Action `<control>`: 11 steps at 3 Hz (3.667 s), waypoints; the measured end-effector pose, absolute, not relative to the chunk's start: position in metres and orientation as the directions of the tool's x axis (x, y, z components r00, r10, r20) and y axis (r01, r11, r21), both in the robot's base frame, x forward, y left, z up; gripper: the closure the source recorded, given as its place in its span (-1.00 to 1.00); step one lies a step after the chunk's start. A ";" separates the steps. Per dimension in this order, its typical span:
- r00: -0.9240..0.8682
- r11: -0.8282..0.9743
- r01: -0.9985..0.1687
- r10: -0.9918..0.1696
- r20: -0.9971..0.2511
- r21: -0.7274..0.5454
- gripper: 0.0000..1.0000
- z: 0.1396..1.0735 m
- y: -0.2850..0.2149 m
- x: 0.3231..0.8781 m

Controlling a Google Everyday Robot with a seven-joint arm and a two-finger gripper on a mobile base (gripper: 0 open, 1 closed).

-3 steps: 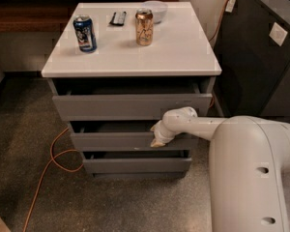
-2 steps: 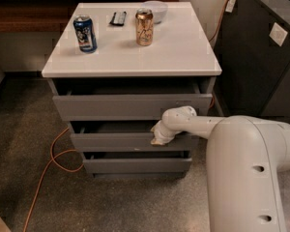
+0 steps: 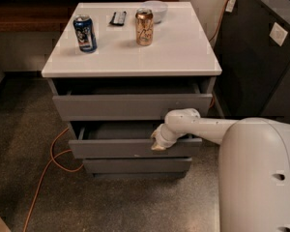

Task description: Open middle drawer

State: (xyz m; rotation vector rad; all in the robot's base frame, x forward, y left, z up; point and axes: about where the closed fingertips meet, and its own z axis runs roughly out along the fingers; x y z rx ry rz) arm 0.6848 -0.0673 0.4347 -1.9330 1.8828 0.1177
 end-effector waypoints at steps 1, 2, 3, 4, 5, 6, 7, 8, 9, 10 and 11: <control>0.077 0.013 -0.971 -0.927 -0.367 -0.238 1.00 0.437 -0.063 0.677; 0.083 -0.002 -0.978 -0.920 -0.383 -0.207 1.00 0.441 -0.057 0.654; 0.080 -0.015 -0.987 -0.914 -0.397 -0.163 1.00 0.444 -0.052 0.626; 0.080 -0.015 -0.987 -0.914 -0.397 -0.163 1.00 0.444 -0.052 0.626; 0.090 -0.029 -0.987 -0.915 -0.392 -0.158 1.00 0.440 -0.050 0.617; 0.090 -0.029 -0.987 -0.915 -0.392 -0.158 1.00 0.443 -0.050 0.617; 0.090 -0.029 -0.987 -0.915 -0.392 -0.158 1.00 0.444 -0.050 0.617; 0.090 -0.029 -0.987 -0.915 -0.392 -0.158 1.00 0.444 -0.050 0.617; 0.090 -0.029 -0.987 -0.915 -0.392 -0.158 1.00 0.444 -0.050 0.617; 0.090 -0.031 -0.987 -0.914 -0.395 -0.155 1.00 0.442 -0.050 0.611; 0.090 -0.031 -0.987 -0.914 -0.395 -0.155 1.00 0.442 -0.050 0.611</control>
Offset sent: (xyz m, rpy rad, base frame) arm -0.0738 0.0217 0.0175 0.0549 0.0988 0.0666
